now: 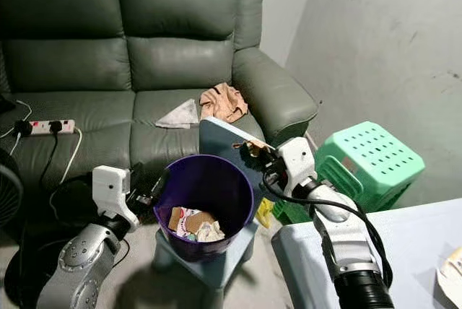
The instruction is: Picking trash to rubbish bin
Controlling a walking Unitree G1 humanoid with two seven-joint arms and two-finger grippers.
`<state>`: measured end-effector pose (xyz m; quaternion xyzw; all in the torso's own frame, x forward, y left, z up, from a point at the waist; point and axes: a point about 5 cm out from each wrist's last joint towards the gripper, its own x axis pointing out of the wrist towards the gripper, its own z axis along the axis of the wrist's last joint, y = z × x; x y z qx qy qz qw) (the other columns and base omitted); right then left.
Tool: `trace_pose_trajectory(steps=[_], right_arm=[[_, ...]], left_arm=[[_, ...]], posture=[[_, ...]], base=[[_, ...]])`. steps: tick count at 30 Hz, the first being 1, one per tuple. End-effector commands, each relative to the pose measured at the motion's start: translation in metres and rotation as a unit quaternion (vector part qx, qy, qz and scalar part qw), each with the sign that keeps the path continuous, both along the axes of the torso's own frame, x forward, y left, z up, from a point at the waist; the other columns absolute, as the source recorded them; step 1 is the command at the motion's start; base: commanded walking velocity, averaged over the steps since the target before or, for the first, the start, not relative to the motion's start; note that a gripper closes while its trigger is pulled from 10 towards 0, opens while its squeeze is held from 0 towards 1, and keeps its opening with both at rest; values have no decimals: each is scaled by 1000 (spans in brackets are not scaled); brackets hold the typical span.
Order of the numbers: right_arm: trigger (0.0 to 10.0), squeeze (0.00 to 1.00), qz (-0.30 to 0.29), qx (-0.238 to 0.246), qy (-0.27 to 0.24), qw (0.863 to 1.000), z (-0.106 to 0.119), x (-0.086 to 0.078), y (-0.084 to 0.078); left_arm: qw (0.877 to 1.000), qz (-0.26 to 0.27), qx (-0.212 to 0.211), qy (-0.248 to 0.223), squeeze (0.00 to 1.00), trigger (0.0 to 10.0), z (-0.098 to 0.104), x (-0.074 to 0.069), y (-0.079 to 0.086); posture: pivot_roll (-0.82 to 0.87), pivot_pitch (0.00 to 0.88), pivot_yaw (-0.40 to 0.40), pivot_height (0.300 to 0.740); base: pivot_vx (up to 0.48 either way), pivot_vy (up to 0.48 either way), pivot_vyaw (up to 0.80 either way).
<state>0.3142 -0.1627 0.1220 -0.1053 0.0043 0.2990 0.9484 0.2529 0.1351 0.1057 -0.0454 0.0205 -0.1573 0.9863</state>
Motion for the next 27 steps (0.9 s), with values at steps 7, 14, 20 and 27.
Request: trace_pose_trajectory(steps=[7,14,20,27], right_arm=[[10000,0,44,-47,-3,998,4,13,10],[10000,0,68,-63,2,996,1,18,18],[10000,0,111,-78,13,991,-5,21,31],[10000,0,140,-89,13,986,-7,25,43]], left_arm=[[999,-41,0,29,0,10000,-4,-23,-12],[997,-60,-5,50,0,10000,-7,-38,-19],[996,-74,-9,52,0,10000,0,-50,-26],[995,-81,-16,58,0,10000,2,-59,-34]], posture=[[143,134,-178,740],[152,165,-183,740],[175,185,-193,740],[185,202,-204,740]], base=[[0,0,0],[0,0,0],[0,0,0],[0,0,0]])
